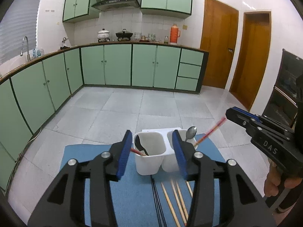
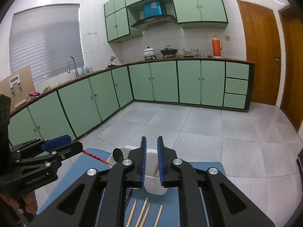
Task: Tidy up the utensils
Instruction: 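Lower both chopsticks into the white holder and open both tools, then return to the mat and grasp another red-patterned chopstick with the right tool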
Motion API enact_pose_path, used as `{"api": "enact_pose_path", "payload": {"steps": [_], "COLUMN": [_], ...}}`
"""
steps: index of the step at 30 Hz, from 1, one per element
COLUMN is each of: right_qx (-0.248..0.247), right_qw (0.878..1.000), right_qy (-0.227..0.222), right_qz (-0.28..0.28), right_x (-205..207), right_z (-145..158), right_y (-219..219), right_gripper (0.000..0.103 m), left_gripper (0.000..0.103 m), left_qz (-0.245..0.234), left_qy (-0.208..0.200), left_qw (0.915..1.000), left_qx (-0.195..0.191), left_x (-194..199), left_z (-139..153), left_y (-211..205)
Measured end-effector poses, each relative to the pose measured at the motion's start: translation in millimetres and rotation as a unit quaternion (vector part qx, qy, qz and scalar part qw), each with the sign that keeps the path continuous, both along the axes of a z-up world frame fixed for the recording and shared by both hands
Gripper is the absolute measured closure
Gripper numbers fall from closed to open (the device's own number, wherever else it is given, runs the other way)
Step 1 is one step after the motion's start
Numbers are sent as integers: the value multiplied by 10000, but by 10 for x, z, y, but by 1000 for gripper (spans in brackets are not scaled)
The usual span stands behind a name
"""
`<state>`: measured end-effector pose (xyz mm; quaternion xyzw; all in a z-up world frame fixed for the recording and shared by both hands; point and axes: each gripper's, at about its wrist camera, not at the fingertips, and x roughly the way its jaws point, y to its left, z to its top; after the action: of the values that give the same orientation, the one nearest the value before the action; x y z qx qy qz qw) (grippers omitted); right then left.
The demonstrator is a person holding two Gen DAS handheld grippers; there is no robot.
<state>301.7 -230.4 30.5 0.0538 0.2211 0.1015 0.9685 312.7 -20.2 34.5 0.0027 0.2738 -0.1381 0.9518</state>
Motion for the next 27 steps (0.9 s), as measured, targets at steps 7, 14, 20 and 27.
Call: {"api": "enact_pose_path", "payload": {"steps": [7, 14, 20, 27], "right_qx": [132, 186, 39, -60], "right_qw": [9998, 9995, 9990, 9973], "right_qy": [-86, -1, 138, 495], "right_qz": [-134, -260, -434, -539], "right_x": [-426, -895, -1332, -1704], "right_z": [1, -117, -316, -689], "right_y": [-99, -139, -92, -69], "right_gripper": [81, 63, 37, 31], "left_gripper": [47, 30, 14, 11], "left_qz": [160, 207, 317, 390], "left_qy": [-235, -436, -454, -206], "left_qw": [9995, 9988, 9985, 9987], "left_qx": [-106, -41, 30, 249], "left_x": [-382, -889, -1246, -1552], "left_z": [46, -24, -171, -502], "left_y": [90, 130, 187, 294]}}
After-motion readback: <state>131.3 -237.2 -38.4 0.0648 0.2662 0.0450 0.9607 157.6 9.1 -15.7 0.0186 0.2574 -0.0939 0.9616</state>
